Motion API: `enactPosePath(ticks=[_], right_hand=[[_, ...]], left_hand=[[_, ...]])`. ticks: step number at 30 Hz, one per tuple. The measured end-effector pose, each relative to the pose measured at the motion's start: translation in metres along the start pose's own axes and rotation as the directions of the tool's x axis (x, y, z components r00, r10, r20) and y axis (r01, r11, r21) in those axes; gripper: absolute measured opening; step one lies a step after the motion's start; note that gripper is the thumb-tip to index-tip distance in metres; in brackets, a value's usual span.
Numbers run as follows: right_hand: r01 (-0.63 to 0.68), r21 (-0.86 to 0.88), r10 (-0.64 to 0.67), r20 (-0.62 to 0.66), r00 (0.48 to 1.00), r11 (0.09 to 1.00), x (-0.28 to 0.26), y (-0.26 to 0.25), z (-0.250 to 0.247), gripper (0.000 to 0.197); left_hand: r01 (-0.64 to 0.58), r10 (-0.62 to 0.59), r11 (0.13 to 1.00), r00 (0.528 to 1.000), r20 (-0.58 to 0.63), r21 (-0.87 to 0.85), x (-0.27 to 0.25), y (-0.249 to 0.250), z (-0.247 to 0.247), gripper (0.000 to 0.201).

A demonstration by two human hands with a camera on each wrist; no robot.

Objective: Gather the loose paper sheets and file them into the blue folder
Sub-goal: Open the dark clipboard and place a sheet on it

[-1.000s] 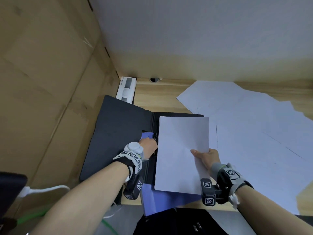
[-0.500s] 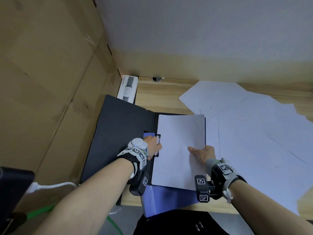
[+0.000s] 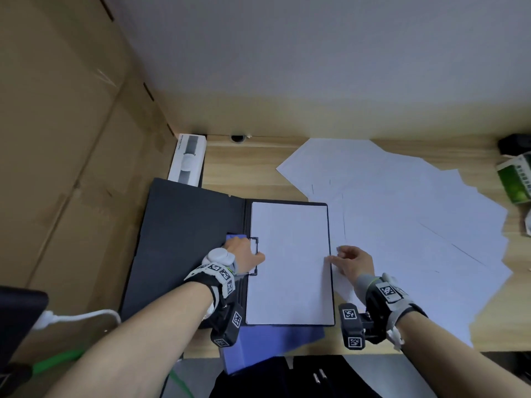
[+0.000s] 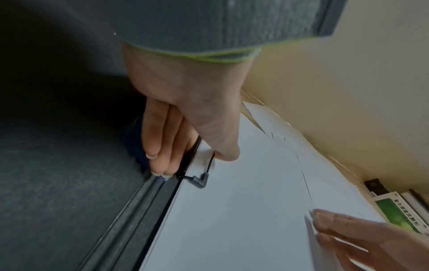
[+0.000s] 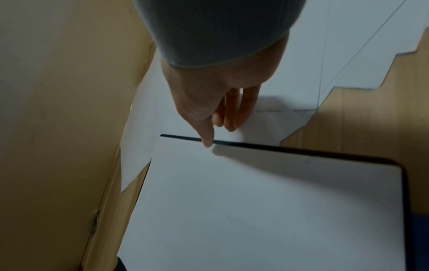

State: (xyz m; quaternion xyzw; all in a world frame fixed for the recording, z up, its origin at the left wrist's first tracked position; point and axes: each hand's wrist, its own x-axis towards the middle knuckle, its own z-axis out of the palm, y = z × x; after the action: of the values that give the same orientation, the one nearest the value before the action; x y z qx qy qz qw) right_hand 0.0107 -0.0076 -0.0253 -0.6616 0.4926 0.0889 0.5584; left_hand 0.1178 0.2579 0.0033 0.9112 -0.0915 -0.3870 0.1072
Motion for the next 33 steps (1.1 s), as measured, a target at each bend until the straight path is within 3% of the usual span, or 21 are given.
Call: enactPosePath(ticks=[5, 9, 11, 13, 18, 20, 22, 24, 26, 28, 30, 33], right_hand=[[-0.004, 0.022, 0.002, 0.112, 0.994, 1.0, 0.0, 0.002, -0.025, 0.034], [-0.001, 0.042, -0.005, 0.128, 0.992, 0.999, 0.003, 0.001, -0.034, 0.025], [0.035, 0.056, -0.041, 0.102, 0.994, 0.998, 0.005, -0.001, -0.047, 0.017], [0.072, 0.062, -0.074, 0.04, 0.996, 0.996, 0.01, -0.001, -0.059, 0.025], [0.033, -0.006, -0.033, -0.162, 0.986, 0.999, 0.038, 0.007, -0.09, 0.015], [0.001, -0.036, -0.008, -0.189, 0.982, 0.999, 0.046, 0.01, -0.096, 0.015], [-0.006, -0.072, -0.007, -0.178, 0.984, 0.997, 0.05, 0.012, -0.097, 0.011], [-0.008, -0.098, -0.009, -0.172, 0.985, 0.995, 0.053, 0.014, -0.096, 0.005], [-0.01, -0.103, -0.006, -0.152, 0.988, 0.995, 0.055, 0.015, -0.096, 0.015], [-0.018, -0.102, 0.004, -0.14, 0.99, 0.995, 0.058, 0.017, -0.097, 0.019], [-0.034, -0.095, 0.022, -0.124, 0.992, 0.995, 0.061, 0.018, -0.099, 0.021], [-0.058, -0.086, 0.048, -0.106, 0.993, 0.995, 0.061, 0.008, -0.102, 0.014]], left_hand=[[-0.012, 0.013, 0.999, 1.0, 0.025, -0.043, -0.001, 0.016, 0.0, 0.04], [-0.026, 0.028, 0.997, 0.999, 0.033, -0.066, 0.002, 0.029, 0.007, 0.041], [-0.058, 0.058, 0.997, 0.998, 0.008, -0.048, 0.004, 0.043, 0.013, 0.046], [-0.08, 0.08, 0.997, 0.997, -0.009, -0.018, 0.006, 0.056, 0.018, 0.047], [-0.099, 0.086, 0.99, 0.988, -0.125, -0.105, 0.007, 0.07, 0.016, 0.021], [-0.016, -0.006, 0.993, 0.982, -0.189, -0.114, 0.004, 0.061, 0.01, 0.014], [0.166, -0.186, 0.981, 0.956, -0.228, -0.102, -0.001, 0.039, 0.009, 0.034], [0.36, -0.383, 0.924, 0.872, -0.306, -0.13, -0.009, 0.017, 0.011, 0.047], [0.432, -0.504, 0.862, 0.775, -0.38, -0.264, -0.018, 0.003, 0.011, 0.062], [0.499, -0.587, 0.804, 0.755, -0.293, -0.323, -0.026, -0.006, 0.003, 0.053], [0.56, -0.642, 0.746, 0.75, -0.161, -0.361, -0.028, -0.009, -0.005, 0.066], [0.544, -0.654, 0.704, 0.747, -0.118, -0.457, -0.036, -0.003, -0.014, 0.065]])
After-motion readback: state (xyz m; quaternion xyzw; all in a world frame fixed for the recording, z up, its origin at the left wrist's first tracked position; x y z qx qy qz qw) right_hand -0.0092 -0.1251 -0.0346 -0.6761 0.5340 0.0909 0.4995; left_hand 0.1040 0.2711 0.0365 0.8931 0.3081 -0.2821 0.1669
